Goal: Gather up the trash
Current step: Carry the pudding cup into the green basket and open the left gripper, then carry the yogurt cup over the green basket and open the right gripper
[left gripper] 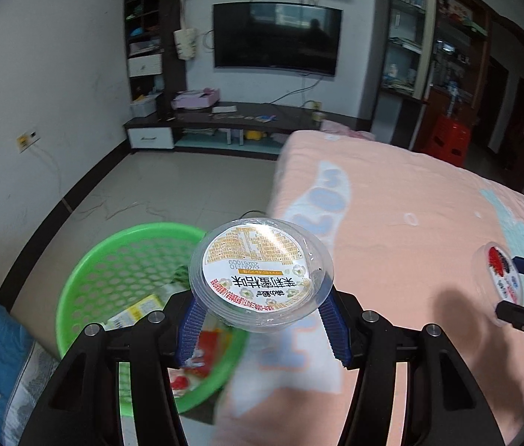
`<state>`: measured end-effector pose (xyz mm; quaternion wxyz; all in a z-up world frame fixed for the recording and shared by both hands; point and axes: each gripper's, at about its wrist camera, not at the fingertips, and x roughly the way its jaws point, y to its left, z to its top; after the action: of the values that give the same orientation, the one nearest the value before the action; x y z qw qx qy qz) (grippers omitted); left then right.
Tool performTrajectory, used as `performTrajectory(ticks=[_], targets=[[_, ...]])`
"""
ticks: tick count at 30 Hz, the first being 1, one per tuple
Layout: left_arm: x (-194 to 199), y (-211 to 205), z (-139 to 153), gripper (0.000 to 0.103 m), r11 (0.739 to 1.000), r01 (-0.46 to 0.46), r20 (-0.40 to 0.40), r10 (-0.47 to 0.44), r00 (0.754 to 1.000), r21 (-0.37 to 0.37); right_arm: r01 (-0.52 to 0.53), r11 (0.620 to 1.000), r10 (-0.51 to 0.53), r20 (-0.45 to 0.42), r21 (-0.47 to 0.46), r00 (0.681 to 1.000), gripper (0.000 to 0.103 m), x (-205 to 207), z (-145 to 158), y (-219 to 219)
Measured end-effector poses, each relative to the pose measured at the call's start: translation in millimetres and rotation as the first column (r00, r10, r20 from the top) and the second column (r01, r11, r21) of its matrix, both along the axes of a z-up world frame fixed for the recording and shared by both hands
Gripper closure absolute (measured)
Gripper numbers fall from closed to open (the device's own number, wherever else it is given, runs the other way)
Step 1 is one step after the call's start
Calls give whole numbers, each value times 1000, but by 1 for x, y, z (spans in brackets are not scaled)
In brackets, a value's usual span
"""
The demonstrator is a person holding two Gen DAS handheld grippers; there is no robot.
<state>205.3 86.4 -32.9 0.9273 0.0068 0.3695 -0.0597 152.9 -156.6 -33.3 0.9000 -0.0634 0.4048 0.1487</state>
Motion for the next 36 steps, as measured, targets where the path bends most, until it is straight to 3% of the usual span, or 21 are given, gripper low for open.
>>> performTrajectory(ticks=[11, 13, 16, 36], targets=[[16, 78, -43, 48, 988, -154, -122, 151, 981, -15, -97, 995, 97, -7, 7, 995, 16, 22, -1, 64], [16, 85, -49, 41, 985, -170, -135, 166, 977, -17, -114, 993, 114, -6, 13, 993, 16, 26, 0, 76], [17, 92, -55, 31, 981, -194, -141, 190, 972, -19, -134, 991, 134, -4, 26, 991, 16, 32, 2, 91], [-43, 133, -51, 23, 962, -273, -103, 271, 957, 1, -261, 961, 267, -61, 89, 962, 16, 83, -5, 210]])
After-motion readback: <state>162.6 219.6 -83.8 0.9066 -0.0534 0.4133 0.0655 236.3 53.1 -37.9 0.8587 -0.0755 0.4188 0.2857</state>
